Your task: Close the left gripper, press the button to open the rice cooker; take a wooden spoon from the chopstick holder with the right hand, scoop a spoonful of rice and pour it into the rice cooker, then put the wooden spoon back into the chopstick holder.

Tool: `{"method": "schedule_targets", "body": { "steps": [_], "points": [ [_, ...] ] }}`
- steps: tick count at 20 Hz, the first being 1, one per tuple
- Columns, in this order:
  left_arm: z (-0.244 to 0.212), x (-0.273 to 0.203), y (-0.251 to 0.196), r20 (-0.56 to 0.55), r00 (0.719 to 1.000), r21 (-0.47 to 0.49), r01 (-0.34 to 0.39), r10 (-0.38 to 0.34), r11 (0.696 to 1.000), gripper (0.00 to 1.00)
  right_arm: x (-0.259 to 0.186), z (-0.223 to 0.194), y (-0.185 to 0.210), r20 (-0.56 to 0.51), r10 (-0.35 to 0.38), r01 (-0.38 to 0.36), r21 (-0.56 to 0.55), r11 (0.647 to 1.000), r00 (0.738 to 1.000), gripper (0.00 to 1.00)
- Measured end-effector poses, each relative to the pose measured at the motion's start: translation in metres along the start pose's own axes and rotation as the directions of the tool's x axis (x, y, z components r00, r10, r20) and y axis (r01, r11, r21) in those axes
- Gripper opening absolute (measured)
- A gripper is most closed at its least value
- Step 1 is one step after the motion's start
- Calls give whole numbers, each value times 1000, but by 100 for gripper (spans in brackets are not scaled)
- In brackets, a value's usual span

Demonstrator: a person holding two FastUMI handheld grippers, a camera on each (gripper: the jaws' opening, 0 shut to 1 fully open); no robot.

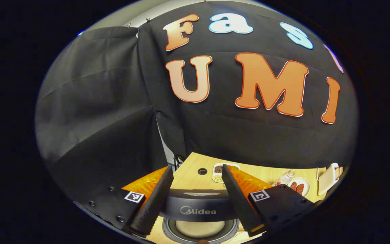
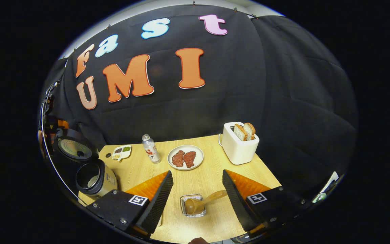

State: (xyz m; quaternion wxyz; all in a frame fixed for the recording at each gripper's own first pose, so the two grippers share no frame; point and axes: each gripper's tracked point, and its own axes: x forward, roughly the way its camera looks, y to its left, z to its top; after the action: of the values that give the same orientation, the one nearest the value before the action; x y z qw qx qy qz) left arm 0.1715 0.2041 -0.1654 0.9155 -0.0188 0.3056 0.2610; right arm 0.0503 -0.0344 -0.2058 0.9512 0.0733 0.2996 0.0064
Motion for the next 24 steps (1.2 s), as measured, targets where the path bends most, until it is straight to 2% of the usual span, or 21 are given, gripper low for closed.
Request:
{"method": "schedule_targets", "body": {
  "steps": [1, 3, 6, 9, 10, 11, 12, 14, 17, 18, 19, 24],
  "points": [
    [-11, -2, 0, -25, 1000, 2, 1, -1, 1000, 94, -2, 0, 8, -2, 11, -11, -5, 1000, 1000, 91],
    [-45, -11, -4, -128, 992, 6, 7, -6, 1000, 99, -4, -3, 22, -8, 33, -33, -16, 999, 999, 91],
    [-102, -27, -5, -276, 961, 9, 13, -10, 1000, 99, -4, -8, 37, -18, 56, -56, -30, 998, 998, 91],
    [-136, -36, 0, -366, 930, 8, 31, -25, 1000, 96, -5, -11, 50, -27, 80, -81, -40, 996, 996, 91],
    [-146, -39, -1, -404, 914, -8, 33, -33, 999, 100, -5, -13, 54, -31, 84, -85, -46, 995, 996, 91],
    [-154, -43, -6, -447, 894, -18, 36, -40, 999, 97, -6, -14, 59, -33, 94, -96, -49, 994, 995, 91],
    [-164, -44, -7, -483, 875, -20, 38, -43, 999, 100, -7, -14, 62, -33, 101, -102, -52, 993, 994, 91],
    [-191, -43, -7, -551, 834, -6, 46, -41, 999, 97, -8, -14, 68, -34, 112, -114, -58, 992, 993, 91],
    [-232, -42, -5, -661, 749, -35, 28, -44, 999, 97, -8, -15, 74, -37, 120, -122, -69, 990, 992, 91],
    [-223, -36, -7, -629, 776, -31, 33, -45, 999, 97, -9, -15, 76, -37, 124, -126, -71, 989, 992, 91],
    [-231, -35, -10, -652, 756, -23, 45, -49, 999, 98, -9, -15, 78, -38, 125, -127, -72, 989, 991, 91],
    [-226, -35, -11, -637, 770, -14, 46, -44, 999, 100, -10, -15, 88, -38, 142, -145, -76, 987, 989, 91]
  ]
}}
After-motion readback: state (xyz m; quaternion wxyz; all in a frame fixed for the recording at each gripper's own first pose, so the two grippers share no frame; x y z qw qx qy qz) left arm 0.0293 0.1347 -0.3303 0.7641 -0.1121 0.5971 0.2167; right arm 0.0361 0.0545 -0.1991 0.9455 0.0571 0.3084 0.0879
